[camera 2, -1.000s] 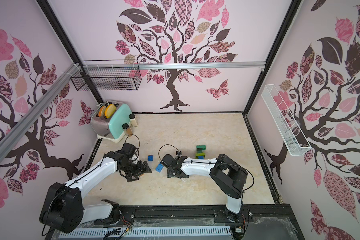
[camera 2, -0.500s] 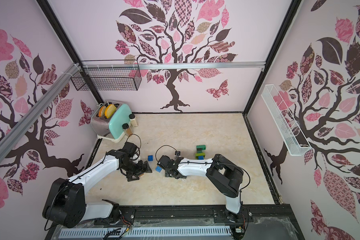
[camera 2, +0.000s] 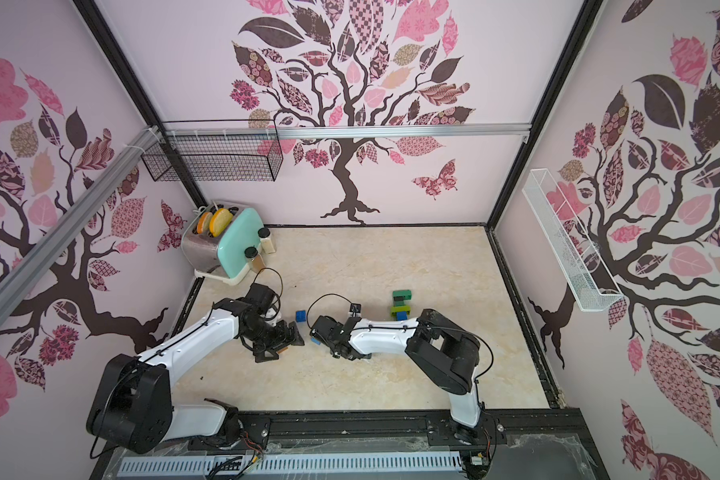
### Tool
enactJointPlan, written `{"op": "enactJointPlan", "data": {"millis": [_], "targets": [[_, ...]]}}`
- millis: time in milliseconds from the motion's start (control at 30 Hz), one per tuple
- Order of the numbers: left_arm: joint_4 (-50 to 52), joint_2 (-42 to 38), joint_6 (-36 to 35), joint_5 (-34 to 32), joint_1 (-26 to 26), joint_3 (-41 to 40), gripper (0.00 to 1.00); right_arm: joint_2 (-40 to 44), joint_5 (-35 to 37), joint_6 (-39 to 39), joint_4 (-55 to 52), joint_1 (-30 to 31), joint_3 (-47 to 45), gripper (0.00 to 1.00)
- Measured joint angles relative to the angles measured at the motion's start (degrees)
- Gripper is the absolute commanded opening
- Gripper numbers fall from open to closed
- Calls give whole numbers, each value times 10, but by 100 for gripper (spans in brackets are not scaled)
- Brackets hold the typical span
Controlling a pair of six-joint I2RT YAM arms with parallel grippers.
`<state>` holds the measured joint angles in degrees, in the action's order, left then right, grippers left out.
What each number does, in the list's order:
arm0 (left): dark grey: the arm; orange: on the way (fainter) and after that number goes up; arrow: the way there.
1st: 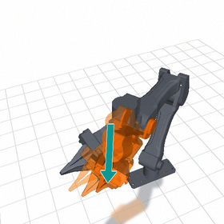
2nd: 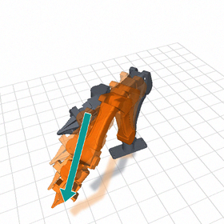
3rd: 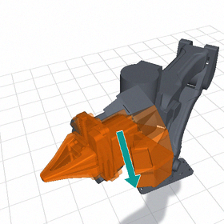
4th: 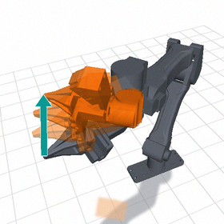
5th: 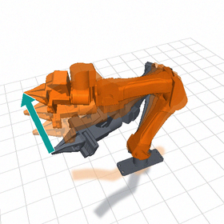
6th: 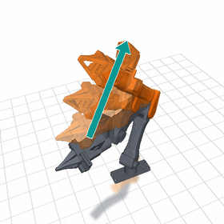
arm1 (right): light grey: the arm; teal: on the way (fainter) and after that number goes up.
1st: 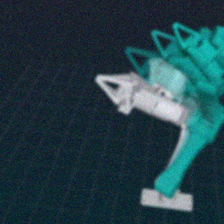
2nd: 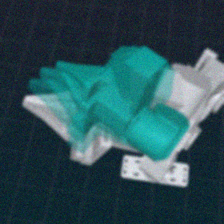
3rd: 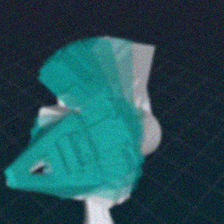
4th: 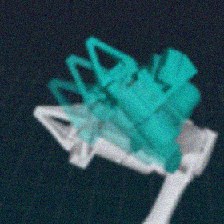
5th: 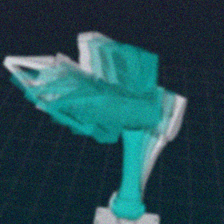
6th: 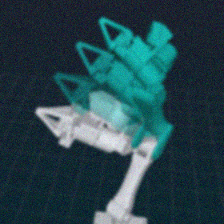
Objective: Assemble the letter f with lego
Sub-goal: Adjust the lego brick at the center of the board.
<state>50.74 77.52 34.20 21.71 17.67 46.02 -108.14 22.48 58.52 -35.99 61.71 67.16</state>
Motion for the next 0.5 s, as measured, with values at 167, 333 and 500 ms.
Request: {"op": "enactJointPlan", "data": {"millis": [167, 333, 500], "targets": [[1, 0, 0, 0, 2, 0, 91, 0, 7, 7, -1, 0, 0, 75], [4, 0, 0, 0, 3, 0, 91, 0, 12, 7, -1, 0, 0, 68], [5, 0, 0, 0, 3, 0, 91, 0, 16, 4, -5, 0, 0, 65]]}}
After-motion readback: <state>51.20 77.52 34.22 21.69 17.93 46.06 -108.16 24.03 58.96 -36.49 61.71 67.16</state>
